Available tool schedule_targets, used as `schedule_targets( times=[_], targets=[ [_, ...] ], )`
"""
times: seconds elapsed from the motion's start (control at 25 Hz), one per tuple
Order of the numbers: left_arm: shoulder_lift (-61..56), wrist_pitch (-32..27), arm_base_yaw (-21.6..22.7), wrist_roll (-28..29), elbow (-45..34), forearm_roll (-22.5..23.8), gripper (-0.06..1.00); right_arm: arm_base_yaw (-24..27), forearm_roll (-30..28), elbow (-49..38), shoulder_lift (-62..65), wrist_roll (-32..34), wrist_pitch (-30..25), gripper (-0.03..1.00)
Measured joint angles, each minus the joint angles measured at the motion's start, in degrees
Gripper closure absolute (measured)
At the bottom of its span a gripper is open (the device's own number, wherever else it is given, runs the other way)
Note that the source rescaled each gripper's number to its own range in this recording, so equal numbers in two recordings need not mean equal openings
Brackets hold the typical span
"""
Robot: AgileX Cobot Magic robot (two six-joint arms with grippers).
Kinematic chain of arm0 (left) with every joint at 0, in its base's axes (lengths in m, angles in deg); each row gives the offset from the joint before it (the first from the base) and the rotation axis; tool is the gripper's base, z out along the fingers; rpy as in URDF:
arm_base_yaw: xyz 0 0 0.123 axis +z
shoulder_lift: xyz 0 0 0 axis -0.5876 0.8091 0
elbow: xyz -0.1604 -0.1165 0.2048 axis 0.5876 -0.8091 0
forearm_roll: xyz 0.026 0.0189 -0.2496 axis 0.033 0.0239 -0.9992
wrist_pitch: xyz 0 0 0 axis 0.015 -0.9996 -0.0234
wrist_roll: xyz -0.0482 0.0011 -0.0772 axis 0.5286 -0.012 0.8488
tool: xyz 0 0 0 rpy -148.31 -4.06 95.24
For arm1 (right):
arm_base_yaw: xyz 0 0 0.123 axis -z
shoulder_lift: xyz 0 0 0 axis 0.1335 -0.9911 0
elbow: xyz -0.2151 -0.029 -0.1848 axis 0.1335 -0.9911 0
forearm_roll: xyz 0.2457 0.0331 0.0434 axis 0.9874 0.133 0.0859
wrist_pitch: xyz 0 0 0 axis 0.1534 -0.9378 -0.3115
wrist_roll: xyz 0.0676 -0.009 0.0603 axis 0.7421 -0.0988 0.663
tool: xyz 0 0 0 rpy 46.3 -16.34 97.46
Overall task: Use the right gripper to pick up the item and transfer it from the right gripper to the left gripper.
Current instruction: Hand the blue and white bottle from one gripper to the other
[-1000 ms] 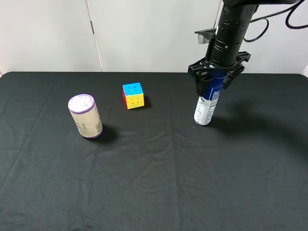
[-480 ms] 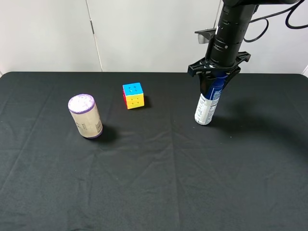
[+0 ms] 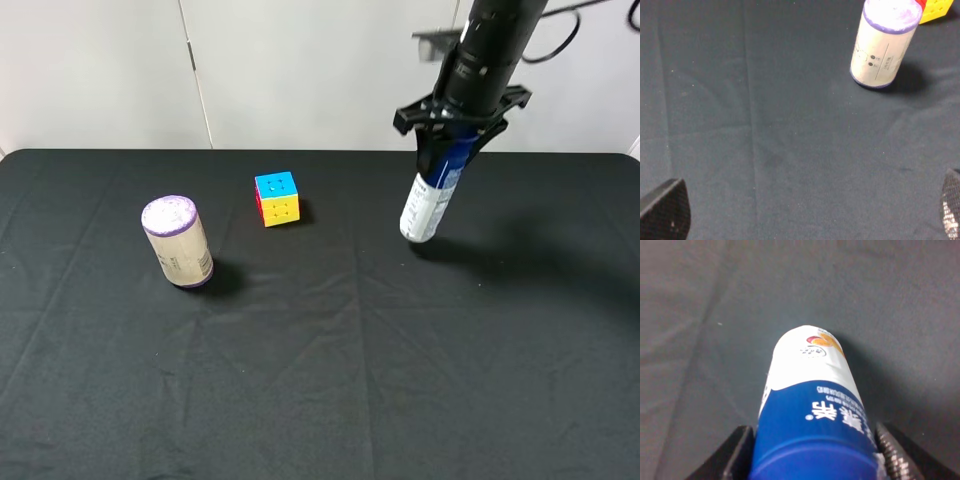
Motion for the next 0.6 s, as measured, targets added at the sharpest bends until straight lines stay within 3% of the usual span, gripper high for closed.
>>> schedule_targets(
  times=[0.6],
  targets=[
    [0.00, 0.00, 0.00, 0.00, 0.00, 0.00, -0.06, -0.06, 6.06, 0.00, 8.61, -1.34, -0.54, 0.97]
  ],
)
